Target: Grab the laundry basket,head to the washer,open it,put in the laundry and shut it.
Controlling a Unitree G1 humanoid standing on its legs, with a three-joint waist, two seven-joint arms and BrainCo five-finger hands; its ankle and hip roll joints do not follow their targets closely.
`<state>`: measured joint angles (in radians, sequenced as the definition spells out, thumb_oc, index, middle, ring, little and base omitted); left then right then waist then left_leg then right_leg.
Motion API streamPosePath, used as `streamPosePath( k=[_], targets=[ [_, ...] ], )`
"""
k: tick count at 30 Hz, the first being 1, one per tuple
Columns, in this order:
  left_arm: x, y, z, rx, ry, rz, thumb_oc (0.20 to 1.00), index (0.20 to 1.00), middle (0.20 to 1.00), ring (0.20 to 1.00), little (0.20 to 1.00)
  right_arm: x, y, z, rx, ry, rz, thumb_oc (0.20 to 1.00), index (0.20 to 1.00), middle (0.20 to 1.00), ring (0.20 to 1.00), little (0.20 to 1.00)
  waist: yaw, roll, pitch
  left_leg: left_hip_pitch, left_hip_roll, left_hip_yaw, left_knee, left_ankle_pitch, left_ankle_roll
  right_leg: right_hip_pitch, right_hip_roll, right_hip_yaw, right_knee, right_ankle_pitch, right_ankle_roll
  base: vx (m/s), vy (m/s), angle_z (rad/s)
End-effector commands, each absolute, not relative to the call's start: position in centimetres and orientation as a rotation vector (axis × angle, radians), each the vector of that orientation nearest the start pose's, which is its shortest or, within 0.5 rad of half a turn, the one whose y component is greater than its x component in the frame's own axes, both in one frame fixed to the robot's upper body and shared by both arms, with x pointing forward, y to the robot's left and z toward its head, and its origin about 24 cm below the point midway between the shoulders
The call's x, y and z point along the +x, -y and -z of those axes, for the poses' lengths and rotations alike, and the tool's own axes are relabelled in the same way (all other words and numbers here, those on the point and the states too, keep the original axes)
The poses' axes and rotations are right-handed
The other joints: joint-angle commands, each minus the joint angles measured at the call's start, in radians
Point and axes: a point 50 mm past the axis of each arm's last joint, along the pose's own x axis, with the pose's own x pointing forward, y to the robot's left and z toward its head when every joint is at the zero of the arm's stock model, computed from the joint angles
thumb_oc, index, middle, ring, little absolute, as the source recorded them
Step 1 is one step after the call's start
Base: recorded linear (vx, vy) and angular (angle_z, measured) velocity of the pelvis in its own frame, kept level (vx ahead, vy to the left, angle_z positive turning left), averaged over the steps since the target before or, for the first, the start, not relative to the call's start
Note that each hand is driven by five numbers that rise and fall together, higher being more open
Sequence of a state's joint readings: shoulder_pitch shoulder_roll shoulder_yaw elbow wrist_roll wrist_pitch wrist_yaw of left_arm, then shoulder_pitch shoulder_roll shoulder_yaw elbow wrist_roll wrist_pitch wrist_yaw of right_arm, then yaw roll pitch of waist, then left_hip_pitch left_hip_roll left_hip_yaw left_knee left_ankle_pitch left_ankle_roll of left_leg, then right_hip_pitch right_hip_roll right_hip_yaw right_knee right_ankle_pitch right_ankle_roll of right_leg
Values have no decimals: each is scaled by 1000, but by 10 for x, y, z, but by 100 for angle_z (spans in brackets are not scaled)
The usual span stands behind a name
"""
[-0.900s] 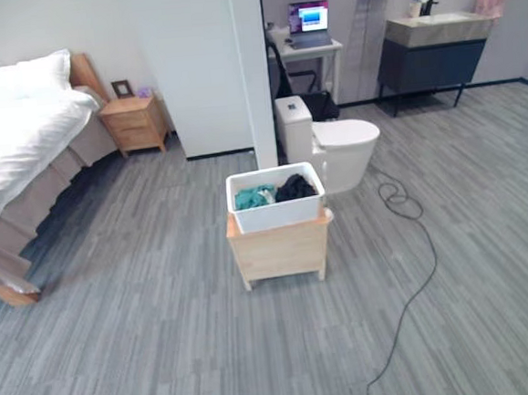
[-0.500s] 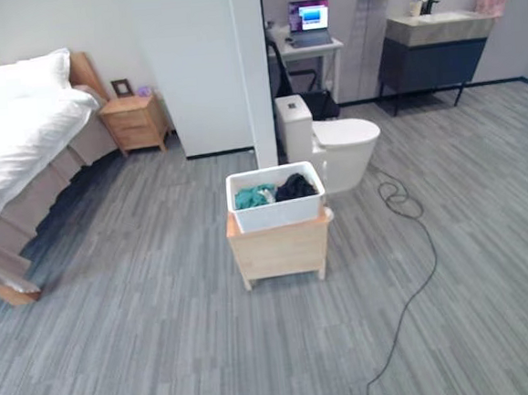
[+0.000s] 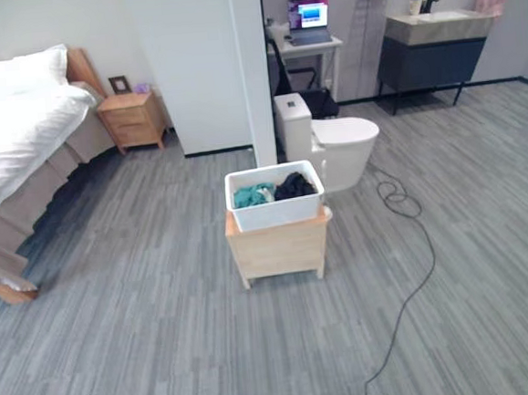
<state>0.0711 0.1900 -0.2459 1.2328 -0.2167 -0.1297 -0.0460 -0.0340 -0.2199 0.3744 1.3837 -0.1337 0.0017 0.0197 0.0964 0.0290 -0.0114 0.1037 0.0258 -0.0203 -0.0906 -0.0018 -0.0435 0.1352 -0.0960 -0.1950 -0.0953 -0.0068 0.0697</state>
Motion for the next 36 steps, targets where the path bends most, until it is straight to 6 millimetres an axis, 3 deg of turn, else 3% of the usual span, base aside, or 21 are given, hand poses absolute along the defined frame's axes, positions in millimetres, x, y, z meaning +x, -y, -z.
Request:
streamPosePath(
  k=[1, 6, 10, 14, 17, 18, 20, 21, 24, 25, 26, 28, 29, 32, 33, 34, 35, 36],
  targets=[
    [84, -207, 167, 109, -1162, -17, 1000, 1000, 1000, 1000, 1000, 42, 219, 174, -571, -1458, -338, 1000, 1000, 1000, 1000, 1000, 9, -19, -19, -64, 7, -44, 3, -8, -6, -41, -97, 5, 8, 45, 67, 0, 0, 0],
    [83, -212, 166, 95, -1162, -48, 1000, 1000, 1000, 1000, 1000, 46, 223, 173, -576, -1447, -325, 1000, 1000, 1000, 1000, 1000, 14, -25, -7, -67, 6, -40, 3, -11, -2, -51, -99, 6, 8, 50, 71, 2, 4, -1],
    [86, -218, 164, 79, -1143, -87, 1000, 1000, 1000, 1000, 1000, 63, 230, 170, -584, -1400, -283, 1000, 1000, 1000, 1000, 1000, 28, -37, 19, -67, -1, -23, 11, -11, 11, -47, -112, 3, 8, 58, 78, 24, 53, -4],
    [95, -224, 161, 66, -1106, -125, 1000, 1000, 1000, 1000, 1000, 89, 237, 163, -547, -1318, -190, 1000, 1000, 1000, 1000, 1000, 37, -61, 60, -200, -47, -12, 218, -89, 28, -63, -157, -5, 20, 73, 87, -22, 84, -4],
    [97, -228, 159, 90, -1103, -109, 1000, 1000, 1000, 1000, 1000, 98, 243, 160, -502, -1284, -120, 1000, 1000, 1000, 1000, 1000, 28, -50, 60, -195, -79, -37, 231, -114, 80, -141, -173, 35, 218, 38, 70, 123, 247, 1],
    [97, -233, 158, 100, -1100, -110, 1000, 1000, 1000, 1000, 1000, 107, 245, 157, -455, -1244, -72, 1000, 1000, 1000, 1000, 1000, 7, -30, 87, -168, -85, -51, 223, -119, 109, -246, -153, 96, 435, 69, 58, 120, 267, -4],
    [96, -236, 158, 107, -1104, -118, 1000, 1000, 1000, 1000, 1000, 111, 248, 155, -441, -1226, -48, 1000, 1000, 1000, 1000, 1000, -3, -19, 100, -146, -83, -49, 210, -125, 119, -284, -146, 100, 496, 87, 58, 215, 199, -7],
    [89, -246, 157, 128, -1126, -133, 1000, 1000, 1000, 1000, 1000, 134, 261, 143, -436, -1157, -24, 1000, 1000, 1000, 1000, 1000, -15, -16, 117, -85, -81, -48, 164, -137, 118, -369, -148, 70, 518, 123, 61, 419, 109, -10],
    [93, -245, 156, 123, -1108, -120, 1000, 1000, 1000, 1000, 1000, 139, 274, 137, -432, -1129, 30, 1000, 1000, 1000, 1000, 1000, -40, -14, 133, -14, -80, -82, 130, -162, 103, -406, -128, 59, 404, 114, 62, 366, -71, -8],
    [95, -248, 154, 114, -1088, -141, 1000, 1000, 1000, 1000, 1000, 146, 284, 129, -439, -1065, 70, 1000, 1000, 1000, 1000, 1000, -78, -21, 151, 40, -85, -106, 121, -204, 90, -440, -107, 108, 238, 154, 87, 804, -276, 38],
    [96, -256, 152, 117, -1081, -170, 1000, 1000, 1000, 1000, 1000, 147, 281, 126, -410, -1024, 41, 1000, 1000, 1000, 1000, 1000, -125, -33, 156, 95, -80, -129, 110, -243, 75, -487, -94, 185, 77, 194, 116, 676, -229, 46],
    [95, -255, 152, 117, -1082, -169, 1000, 1000, 1000, 1000, 1000, 146, 282, 126, -411, -1025, 42, 1000, 1000, 1000, 1000, 1000, -122, -24, 161, 105, -72, -126, 108, -248, 74, -474, -85, 182, 69, 196, 114, 387, -133, 44],
    [93, -260, 152, 127, -1094, -188, 1000, 1000, 1000, 1000, 1000, 144, 280, 123, -433, -997, 1, 1000, 1000, 1000, 1000, 1000, -147, -37, 148, 175, -58, -140, 90, -281, 60, -503, -70, 194, 18, 225, 129, 575, -242, 43],
    [92, -263, 151, 143, -1090, -189, 1000, 1000, 1000, 1000, 1000, 133, 281, 121, -419, -976, -4, 1000, 1000, 1000, 1000, 1000, -167, -47, 127, 210, -33, -161, 104, -279, 36, -473, -63, 196, 42, 256, 119, 474, -263, 37],
    [94, -265, 150, 142, -1082, -203, 1000, 1000, 1000, 1000, 1000, 125, 281, 122, -402, -983, -5, 1000, 1000, 1000, 1000, 1000, -180, -49, 115, 228, -11, -171, 144, -255, 23, -466, -45, 215, 85, 268, 105, 483, -359, 89],
    [104, -261, 148, 138, -1049, -201, 1000, 1000, 1000, 1000, 1000, 117, 279, 125, -357, -990, 11, 1000, 1000, 1000, 1000, 1000, -191, -38, 106, 172, 33, -155, 313, -107, -24, -431, 13, 240, 153, 240, 76, 472, -360, 91],
    [104, -262, 148, 138, -1049, -201, 1000, 1000, 1000, 1000, 1000, 117, 278, 125, -356, -990, 10, 1000, 1000, 1000, 1000, 1000, -193, -43, 104, 168, 28, -157, 312, -104, -23, -434, 8, 241, 153, 241, 77, 498, -512, 127],
    [114, -258, 145, 87, -1002, -221, 1000, 1000, 1000, 1000, 1000, 113, 281, 124, -304, -973, 50, 1000, 1000, 1000, 1000, 1000, -186, -66, 113, -19, 52, -115, 659, 100, -38, -369, 20, 225, 163, 200, 15, 217, -289, 110]
  ],
)
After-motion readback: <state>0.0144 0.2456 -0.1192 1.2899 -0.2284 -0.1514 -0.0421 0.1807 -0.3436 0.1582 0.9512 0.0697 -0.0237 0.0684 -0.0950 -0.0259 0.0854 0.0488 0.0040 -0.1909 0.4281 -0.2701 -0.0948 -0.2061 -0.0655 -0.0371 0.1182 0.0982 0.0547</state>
